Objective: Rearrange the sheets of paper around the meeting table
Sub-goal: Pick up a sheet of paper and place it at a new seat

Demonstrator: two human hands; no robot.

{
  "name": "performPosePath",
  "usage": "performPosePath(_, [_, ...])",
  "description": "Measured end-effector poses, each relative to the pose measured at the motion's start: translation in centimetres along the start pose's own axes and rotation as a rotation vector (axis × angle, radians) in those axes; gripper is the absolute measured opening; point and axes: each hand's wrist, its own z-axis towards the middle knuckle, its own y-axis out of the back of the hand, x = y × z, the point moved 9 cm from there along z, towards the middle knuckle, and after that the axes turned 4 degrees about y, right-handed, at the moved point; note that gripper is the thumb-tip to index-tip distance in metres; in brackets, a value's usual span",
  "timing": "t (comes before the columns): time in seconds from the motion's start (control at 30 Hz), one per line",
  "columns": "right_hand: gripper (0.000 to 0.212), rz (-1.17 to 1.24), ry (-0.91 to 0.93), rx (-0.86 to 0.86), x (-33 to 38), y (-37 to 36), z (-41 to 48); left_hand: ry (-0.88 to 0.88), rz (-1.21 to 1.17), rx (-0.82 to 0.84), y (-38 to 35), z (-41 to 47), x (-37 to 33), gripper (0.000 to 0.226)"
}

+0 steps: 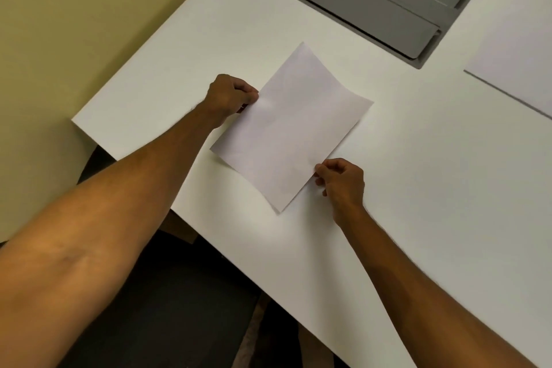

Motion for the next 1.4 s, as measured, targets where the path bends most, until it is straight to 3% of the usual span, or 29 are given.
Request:
performPosePath(0.37, [0.008, -0.244, 0.005, -0.157, 1.0, -1.6, 1.5, -0.006, 0.047, -0.045, 1.7, 3.2, 2.5, 0.003])
performPosePath(0.57, [0.010, -0.361, 0.008, -0.164, 1.5, -2.0, 1.5, -0.173, 0.221, 0.000, 1.4, 2.5, 1.9, 0.044])
performPosePath(0.77, [0.009, -0.418, 0.002, -0.151, 1.4, -2.0, 1.5, -0.325, 0.511, 0.017, 0.9, 2.1, 0.8, 0.047])
performPosePath(1.4, [0.012, -0.413, 0.011, -0.140, 1.3, -2.0, 1.6, -0.347, 0.541, 0.014, 0.9, 1.6, 0.5, 0.052])
